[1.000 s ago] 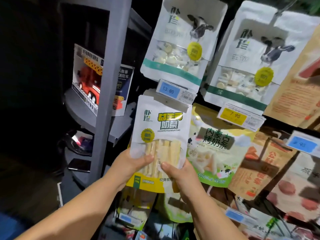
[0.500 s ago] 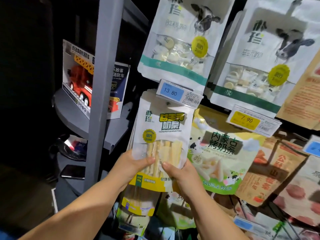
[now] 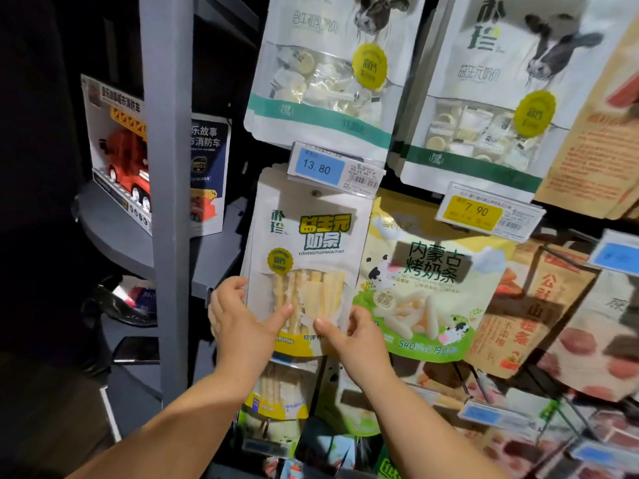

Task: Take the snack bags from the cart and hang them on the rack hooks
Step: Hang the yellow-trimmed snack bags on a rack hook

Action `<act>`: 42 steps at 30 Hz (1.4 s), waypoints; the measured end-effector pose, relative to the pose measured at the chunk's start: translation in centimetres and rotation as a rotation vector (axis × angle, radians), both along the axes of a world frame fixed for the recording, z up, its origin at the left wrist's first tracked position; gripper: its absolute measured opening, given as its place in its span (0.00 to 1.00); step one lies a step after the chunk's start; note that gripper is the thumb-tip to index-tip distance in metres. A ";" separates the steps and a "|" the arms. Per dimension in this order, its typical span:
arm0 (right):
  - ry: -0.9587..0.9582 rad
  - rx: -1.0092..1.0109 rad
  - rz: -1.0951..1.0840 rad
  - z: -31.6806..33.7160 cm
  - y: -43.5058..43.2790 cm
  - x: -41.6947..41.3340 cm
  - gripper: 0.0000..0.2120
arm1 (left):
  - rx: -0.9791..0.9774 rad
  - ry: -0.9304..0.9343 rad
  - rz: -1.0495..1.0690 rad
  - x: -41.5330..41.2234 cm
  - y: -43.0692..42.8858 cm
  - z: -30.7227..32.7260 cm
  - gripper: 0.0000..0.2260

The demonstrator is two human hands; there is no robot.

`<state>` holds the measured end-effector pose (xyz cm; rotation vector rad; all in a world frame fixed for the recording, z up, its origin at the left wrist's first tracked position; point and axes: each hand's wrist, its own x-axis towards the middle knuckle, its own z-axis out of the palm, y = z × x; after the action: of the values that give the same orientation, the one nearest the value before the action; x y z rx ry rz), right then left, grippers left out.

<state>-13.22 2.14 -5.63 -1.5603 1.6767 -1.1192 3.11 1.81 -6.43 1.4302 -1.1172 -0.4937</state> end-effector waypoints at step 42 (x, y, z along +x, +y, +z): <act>-0.206 0.514 -1.718 -18.0 69.2 -37.1 0.14 | -0.256 -1.238 -1.954 -53.2 45.3 -17.9 0.19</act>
<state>-50.31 71.31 -23.61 0.6383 2.7180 -1.1846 -50.07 47.15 -24.30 -0.2780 -3.2736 -0.6394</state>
